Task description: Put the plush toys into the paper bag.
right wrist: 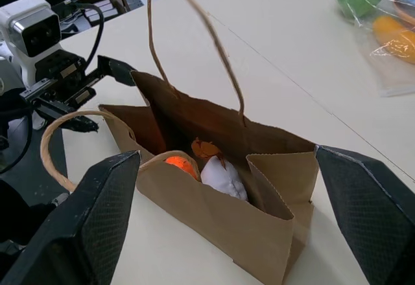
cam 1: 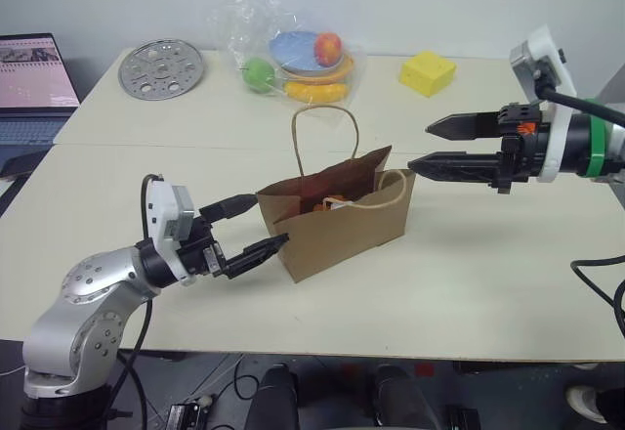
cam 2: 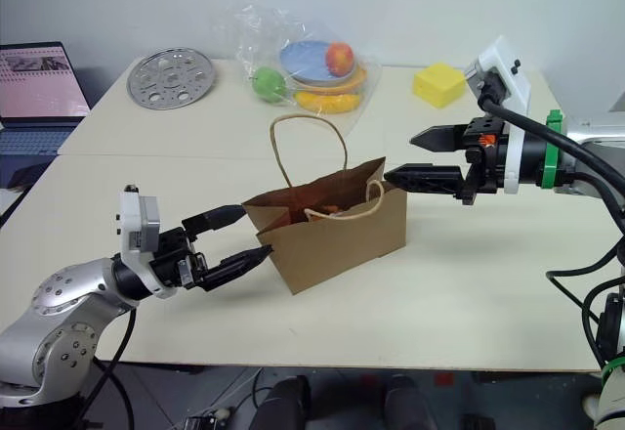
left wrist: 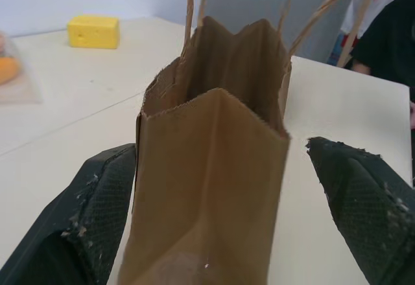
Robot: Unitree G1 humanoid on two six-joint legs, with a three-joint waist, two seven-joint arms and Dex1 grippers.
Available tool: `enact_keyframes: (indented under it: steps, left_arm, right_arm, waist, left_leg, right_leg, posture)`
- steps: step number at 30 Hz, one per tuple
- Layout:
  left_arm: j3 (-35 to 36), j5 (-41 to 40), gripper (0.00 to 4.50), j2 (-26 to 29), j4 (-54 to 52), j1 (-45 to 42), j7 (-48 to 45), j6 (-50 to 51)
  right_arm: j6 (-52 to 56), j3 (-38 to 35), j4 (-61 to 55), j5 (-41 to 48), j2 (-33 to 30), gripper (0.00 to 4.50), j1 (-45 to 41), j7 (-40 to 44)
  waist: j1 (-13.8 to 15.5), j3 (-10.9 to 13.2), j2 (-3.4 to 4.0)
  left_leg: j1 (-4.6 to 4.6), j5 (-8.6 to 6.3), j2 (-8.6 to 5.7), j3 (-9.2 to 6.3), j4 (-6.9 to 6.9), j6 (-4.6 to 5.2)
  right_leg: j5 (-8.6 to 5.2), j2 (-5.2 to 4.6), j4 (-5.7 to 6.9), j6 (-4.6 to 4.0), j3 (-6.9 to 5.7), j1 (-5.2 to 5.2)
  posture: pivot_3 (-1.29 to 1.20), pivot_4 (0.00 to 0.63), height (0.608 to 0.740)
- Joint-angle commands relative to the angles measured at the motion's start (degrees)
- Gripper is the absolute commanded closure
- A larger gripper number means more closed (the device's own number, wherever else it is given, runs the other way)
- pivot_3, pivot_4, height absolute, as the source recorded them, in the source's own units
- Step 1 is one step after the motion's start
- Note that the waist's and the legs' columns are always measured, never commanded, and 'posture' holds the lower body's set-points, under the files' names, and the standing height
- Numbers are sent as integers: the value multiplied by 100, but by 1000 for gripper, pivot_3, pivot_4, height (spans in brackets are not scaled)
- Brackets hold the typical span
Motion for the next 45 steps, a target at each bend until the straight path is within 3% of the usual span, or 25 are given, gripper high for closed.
enact_keyframes:
  steps: [1, 8, 12, 17, 27, 28, 34, 38, 42, 45]
  left_arm:
    - [-68, 154, 0, -56, -41, -18, 94, -314]
    - [-822, 814, 0, -423, 597, -387, 94, -994]
    - [-1287, 1236, 0, -728, 1195, -721, -11, -1578]
    - [-1343, 1112, 1181, -721, 1341, -769, -275, -1666]
    - [-1367, 1138, 4357, -695, 1738, -1130, -579, -1749]
    - [-1373, 1139, 4472, -695, 1759, -1147, -609, -1754]
    - [-1317, 1061, 4472, -694, 1787, -1187, -659, -1699]
    - [-1074, 609, 4472, -488, 2157, -1987, -897, -1166]
    - [-1571, 855, 4472, -75, 3474, -3031, -2595, -1580]
    - [-1899, 1083, 4472, -164, 4236, -3436, -3601, -2179]
  right_arm:
    - [-71, -122, -77, 36, -2, 24, -130, -15]
    - [-87, -76, -90, 29, 60, 24, -356, -38]
    - [-587, 62, -260, -194, -93, 24, -381, 405]
    - [-1056, 156, -620, -122, -426, 0, -435, 1259]
    - [-1145, 177, -990, 448, -94, 0, -828, 1367]
    - [-1239, 206, -1035, 350, -126, 0, -780, 1405]
    - [-1588, 246, -1017, -120, -241, 0, -554, 1369]
    - [-1843, 188, -782, -538, -541, 0, -357, 1503]
    - [-1911, 32, -194, -713, -1014, 0, -580, 1846]
    - [-1890, 34, -51, -709, -1289, 0, -654, 2115]
  waist:
    - [8, 0, 0]
    - [36, 0, 1]
    - [61, -1, 1]
    - [48, 0, 1]
    - [58, 0, 1]
    - [59, 0, 1]
    - [59, 0, 1]
    - [77, 0, 1]
    - [70, 0, 2]
    - [56, -4, 9]
  left_leg:
    - [0, 0, 0, 0, 0, 0]
    - [0, 0, -1, 1, 2, 0]
    - [0, 0, -1, 0, 2, 0]
    - [-5, -1, 0, -1, -2, 1]
    - [-5, 0, 0, -5, 4, 0]
    - [-5, 0, 0, -5, 4, 0]
    - [-5, 0, 0, -7, 4, 0]
    - [-5, 0, 0, -12, 6, 0]
    - [-5, 1, -3, -13, 11, -1]
    - [-4, 1, -4, -5, 6, -1]
  right_leg:
    - [0, 0, 0, 0, 0, 0]
    - [0, 0, 0, 0, 0, 1]
    - [0, 0, 0, 0, -2, 0]
    - [0, 0, -2, 0, -3, -4]
    - [1, 0, 2, 0, -7, 1]
    - [1, 0, 1, 0, -7, 0]
    - [1, 0, 2, 0, -10, 0]
    - [1, 1, 9, 0, -15, -1]
    - [1, 2, 9, 0, -17, 1]
    - [1, -1, -3, 1, -12, 3]
  posture:
    - [0, 150, 740]
    - [0, 150, 740]
    - [0, 150, 740]
    - [0, 150, 740]
    - [0, 150, 740]
    - [0, 150, 740]
    - [0, 150, 740]
    - [0, 150, 740]
    - [0, 150, 740]
    - [0, 150, 740]
